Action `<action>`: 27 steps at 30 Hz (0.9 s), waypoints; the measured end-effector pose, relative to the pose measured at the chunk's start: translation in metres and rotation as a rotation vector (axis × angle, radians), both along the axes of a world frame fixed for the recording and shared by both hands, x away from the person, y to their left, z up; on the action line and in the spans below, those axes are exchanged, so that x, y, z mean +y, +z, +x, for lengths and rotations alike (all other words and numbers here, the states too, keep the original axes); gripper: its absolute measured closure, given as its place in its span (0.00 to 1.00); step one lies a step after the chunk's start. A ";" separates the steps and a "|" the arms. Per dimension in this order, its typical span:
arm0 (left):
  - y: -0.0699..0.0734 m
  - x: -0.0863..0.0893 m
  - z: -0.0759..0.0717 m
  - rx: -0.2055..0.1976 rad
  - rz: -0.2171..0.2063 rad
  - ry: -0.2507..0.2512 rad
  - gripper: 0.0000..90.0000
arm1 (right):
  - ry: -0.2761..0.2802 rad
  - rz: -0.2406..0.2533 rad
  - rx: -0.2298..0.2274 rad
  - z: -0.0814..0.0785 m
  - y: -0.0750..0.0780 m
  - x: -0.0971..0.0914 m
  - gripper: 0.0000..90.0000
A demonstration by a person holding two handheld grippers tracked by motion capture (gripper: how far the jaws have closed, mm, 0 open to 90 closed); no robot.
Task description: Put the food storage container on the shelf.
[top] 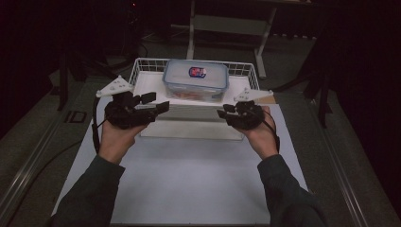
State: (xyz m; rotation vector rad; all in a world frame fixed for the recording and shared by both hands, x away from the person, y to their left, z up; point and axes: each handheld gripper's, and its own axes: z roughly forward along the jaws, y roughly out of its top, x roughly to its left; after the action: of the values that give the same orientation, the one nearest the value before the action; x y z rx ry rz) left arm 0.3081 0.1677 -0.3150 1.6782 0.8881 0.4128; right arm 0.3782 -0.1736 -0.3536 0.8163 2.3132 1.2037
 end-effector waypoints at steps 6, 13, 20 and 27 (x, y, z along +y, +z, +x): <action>-0.027 0.013 -0.023 -0.012 0.060 0.013 0.42 | 0.032 0.006 -0.023 -0.036 -0.017 -0.017 0.53; -0.066 0.031 -0.061 -0.045 0.138 0.056 0.41 | -0.026 0.045 -0.030 -0.077 -0.044 -0.057 0.38; -0.098 0.056 -0.092 -0.038 0.150 0.123 0.40 | -0.093 0.106 0.001 -0.110 -0.073 -0.097 0.33; -0.127 0.077 -0.108 -0.027 0.070 0.242 0.39 | -0.141 0.140 -0.023 -0.133 -0.088 -0.119 0.32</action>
State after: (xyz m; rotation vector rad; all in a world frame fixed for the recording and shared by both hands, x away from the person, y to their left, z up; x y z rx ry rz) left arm 0.2003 0.2446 -0.4416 1.6299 1.0715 0.6352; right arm 0.2455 -0.2928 -0.4417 0.9906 2.1327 1.3157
